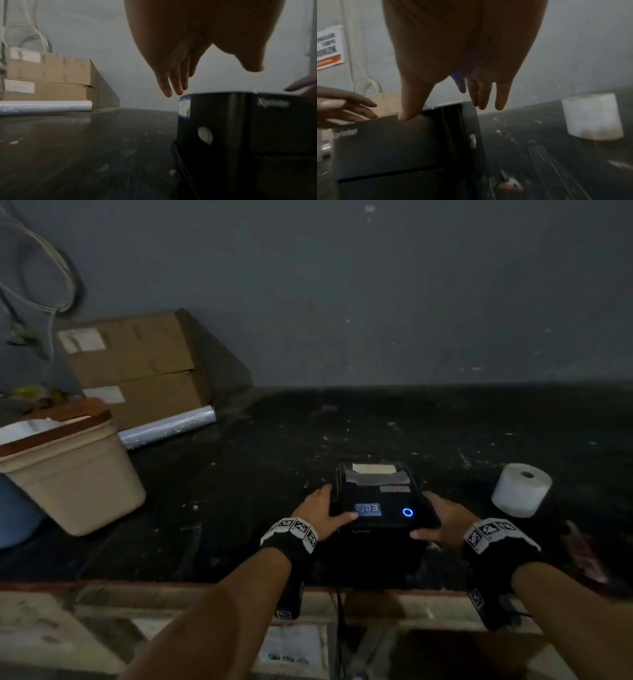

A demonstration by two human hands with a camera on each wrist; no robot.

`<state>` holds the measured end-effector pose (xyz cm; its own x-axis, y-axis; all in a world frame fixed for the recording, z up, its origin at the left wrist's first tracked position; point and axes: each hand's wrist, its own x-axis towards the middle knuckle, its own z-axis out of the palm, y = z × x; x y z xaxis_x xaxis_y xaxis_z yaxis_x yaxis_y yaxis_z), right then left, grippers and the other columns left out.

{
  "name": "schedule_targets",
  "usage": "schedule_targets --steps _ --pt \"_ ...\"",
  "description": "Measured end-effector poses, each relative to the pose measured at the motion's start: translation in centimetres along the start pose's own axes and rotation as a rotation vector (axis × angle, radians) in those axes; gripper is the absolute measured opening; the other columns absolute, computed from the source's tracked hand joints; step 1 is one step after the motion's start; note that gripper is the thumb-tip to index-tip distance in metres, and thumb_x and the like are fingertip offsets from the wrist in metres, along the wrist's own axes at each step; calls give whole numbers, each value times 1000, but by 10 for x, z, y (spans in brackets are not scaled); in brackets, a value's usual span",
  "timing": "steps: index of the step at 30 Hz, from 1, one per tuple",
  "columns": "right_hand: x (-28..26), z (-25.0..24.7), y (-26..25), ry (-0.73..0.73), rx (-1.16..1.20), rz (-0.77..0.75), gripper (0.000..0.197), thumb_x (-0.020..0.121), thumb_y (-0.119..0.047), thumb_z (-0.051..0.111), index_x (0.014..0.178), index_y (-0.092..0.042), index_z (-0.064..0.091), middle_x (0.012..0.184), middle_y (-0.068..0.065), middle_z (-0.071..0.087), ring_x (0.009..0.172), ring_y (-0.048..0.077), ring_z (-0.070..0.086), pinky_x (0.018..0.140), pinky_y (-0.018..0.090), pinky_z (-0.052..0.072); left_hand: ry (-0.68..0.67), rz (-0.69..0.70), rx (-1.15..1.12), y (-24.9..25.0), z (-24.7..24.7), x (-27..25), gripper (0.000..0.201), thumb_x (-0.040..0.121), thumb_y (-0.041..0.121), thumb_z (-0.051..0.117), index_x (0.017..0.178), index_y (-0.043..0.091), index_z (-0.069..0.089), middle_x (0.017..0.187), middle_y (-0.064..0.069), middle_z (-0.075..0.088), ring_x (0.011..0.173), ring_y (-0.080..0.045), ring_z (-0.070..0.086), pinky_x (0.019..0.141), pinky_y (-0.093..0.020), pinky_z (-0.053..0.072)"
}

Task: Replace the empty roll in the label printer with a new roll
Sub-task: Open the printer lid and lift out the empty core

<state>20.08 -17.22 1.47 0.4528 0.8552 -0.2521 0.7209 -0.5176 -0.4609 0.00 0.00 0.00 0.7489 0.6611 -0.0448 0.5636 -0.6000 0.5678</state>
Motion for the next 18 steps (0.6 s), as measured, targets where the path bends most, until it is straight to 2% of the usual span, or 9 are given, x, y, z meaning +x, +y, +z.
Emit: schedule_targets --steps 6,9,13,15,18 --pt "11 19 4 50 31 1 97 71 -42 72 144 -16 13 147 15 36 131 30 41 107 38 34 -108 -31 -81 -5 24 7 102 64 59 70 143 19 19 145 -10 40 130 -27 44 109 -40 38" --pt "18 29 9 80 96 -1 105 69 -37 76 145 -15 8 143 18 40 128 32 44 105 35 35 -123 -19 -140 -6 31 16 101 62 54 75 140 22 22 141 -8 47 126 -25 48 107 -36 40" --pt "19 42 15 141 243 -37 105 68 -31 77 144 -18 6 143 13 43 128 28 44 100 26 31 -103 26 -205 -10 38 19 100 64 47 78 141 24 17 136 -7 53 122 -24 53 100 -28 41" --pt "18 48 16 147 267 -25 105 70 -34 76 145 -21 3 144 11 42 130 28 42 103 28 31 -86 30 -217 -15 43 18 102 65 47 77 141 26 13 136 -7 53 122 -23 53 98 -25 40" --pt "18 49 20 119 268 25 105 71 -39 73 144 -26 -2 146 11 40 130 30 42 107 34 32 -111 -5 -207 -14 47 18 111 66 50 75 146 23 3 140 -9 49 125 -24 51 102 -28 40"
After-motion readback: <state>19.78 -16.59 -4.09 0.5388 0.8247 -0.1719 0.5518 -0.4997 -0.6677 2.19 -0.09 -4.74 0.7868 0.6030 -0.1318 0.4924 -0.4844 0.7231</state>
